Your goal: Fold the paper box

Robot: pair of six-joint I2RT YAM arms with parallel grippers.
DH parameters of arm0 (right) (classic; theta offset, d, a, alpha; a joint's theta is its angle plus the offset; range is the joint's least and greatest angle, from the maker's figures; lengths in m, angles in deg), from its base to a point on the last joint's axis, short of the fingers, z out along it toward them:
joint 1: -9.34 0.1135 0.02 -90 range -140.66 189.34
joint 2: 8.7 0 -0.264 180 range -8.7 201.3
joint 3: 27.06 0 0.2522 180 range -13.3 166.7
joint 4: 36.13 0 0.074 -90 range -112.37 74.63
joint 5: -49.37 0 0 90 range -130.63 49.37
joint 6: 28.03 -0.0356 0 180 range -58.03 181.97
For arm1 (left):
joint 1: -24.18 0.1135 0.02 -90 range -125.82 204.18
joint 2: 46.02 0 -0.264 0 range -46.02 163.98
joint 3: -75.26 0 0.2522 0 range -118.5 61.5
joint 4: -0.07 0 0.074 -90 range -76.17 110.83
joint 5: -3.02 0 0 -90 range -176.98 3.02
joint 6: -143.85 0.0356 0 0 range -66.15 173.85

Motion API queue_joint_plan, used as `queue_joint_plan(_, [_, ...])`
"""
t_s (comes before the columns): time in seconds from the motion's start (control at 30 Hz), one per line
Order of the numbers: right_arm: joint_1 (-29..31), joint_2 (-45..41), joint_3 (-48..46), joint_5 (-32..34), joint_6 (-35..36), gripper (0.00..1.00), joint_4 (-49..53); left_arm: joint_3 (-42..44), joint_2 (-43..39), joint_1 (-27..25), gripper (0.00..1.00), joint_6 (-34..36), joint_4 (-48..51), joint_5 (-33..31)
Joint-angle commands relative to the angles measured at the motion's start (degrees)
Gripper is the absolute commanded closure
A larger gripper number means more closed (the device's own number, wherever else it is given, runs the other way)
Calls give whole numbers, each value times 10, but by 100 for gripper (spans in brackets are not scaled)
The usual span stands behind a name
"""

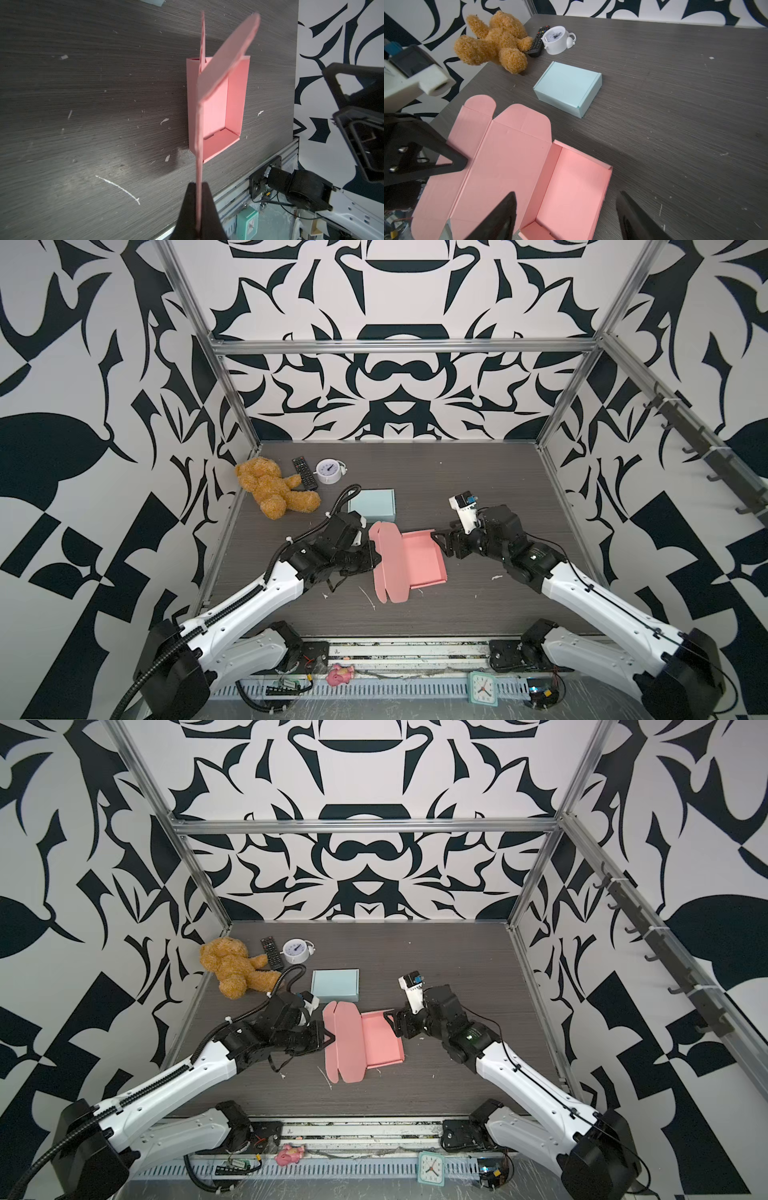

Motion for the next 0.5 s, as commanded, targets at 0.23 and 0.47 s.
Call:
queue_joint_plan(0.23, [-1,26,32,-110,120,18,-92,-139,47,21,95,184,165,82])
queue_joint_plan(0.47, [-1,36,5,-173,193,17,-169,-247,93,27,94,311,296,108])
